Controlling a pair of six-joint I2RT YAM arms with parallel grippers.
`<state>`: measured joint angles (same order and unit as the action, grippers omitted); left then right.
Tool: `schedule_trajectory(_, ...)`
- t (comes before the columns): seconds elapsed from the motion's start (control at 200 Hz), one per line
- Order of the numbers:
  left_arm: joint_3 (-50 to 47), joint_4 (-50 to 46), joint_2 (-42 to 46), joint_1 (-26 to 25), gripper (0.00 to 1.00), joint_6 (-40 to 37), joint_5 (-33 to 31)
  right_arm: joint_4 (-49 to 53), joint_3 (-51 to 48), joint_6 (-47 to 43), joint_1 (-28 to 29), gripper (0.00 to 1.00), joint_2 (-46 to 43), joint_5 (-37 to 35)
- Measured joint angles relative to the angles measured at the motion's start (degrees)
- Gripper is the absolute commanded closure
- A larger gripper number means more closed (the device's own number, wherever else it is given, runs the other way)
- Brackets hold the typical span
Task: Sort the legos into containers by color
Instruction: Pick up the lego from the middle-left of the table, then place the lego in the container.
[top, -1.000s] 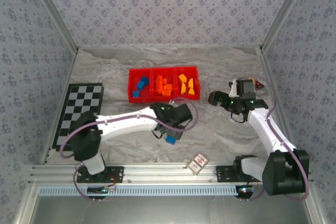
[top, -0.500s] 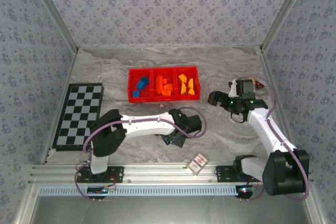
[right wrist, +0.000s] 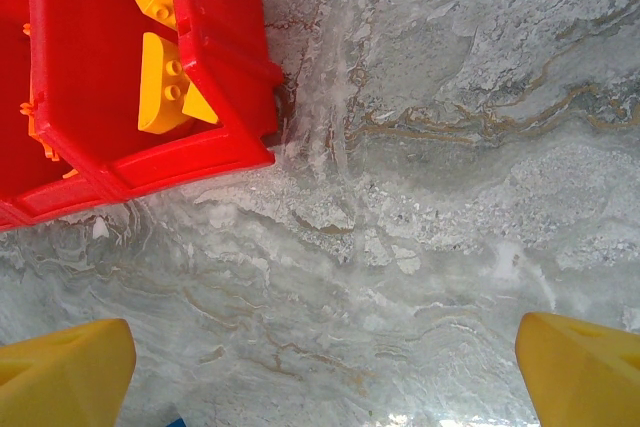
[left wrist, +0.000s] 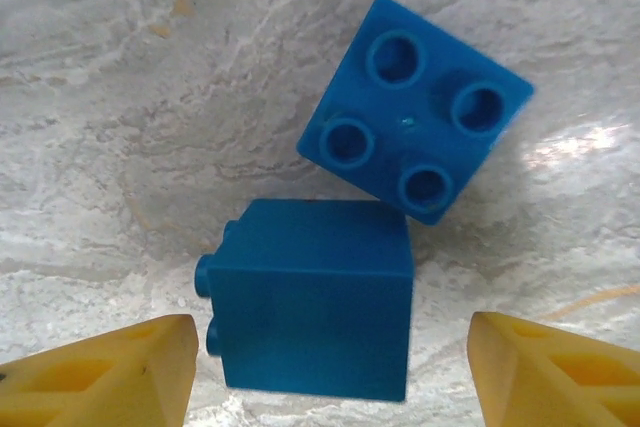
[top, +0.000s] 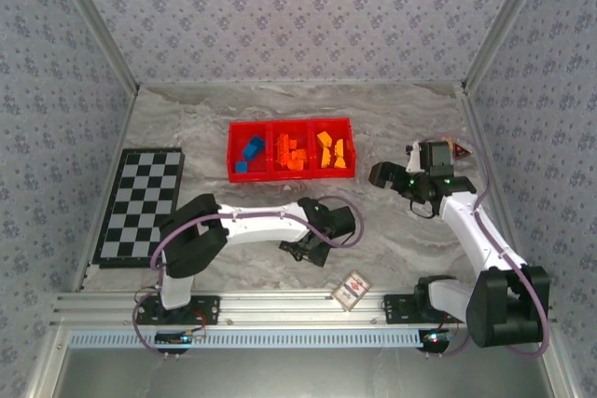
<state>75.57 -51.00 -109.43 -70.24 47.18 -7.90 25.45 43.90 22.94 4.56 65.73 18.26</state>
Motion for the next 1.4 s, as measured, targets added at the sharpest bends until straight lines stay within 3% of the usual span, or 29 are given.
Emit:
schedule_trajectory(0.38,-2.86,4.48,-0.22,2.01,0.52,0.57,4.44,0.02,0.0,0.0,0.0,0.0,0.0,0.0)
schedule_trajectory(0.555,-2.91,4.42,-0.07,2.54,0.69,0.87,5.2,0.0,0.0,0.0,0.0,0.0,0.04,0.0)
schedule_trajectory(0.735,-3.63,4.76,0.7,2.91,0.71,0.87,5.27,0.0,0.0,0.0,0.0,0.0,0.07,0.0)
schedule_trajectory(0.87,-5.42,3.48,3.43,4.68,0.7,0.74,-1.05,-0.02,0.0,0.0,0.0,0.0,0.17,0.02)
schedule_trajectory(1.079,-5.51,-0.26,15.13,13.18,0.7,-1.88,-9.73,-0.24,0.0,0.0,0.0,0.0,0.7,0.04)
schedule_trajectory(1.254,-1.95,-1.9,20.98,25.53,0.68,-8.85,-12.94,-0.24,0.0,0.0,0.0,0.0,0.7,0.02)
schedule_trajectory(1.399,2.38,-1.55,21.59,36.09,0.67,-15.37,-11.74,-0.24,0.0,0.0,-0.02,0.0,0.74,0.02)
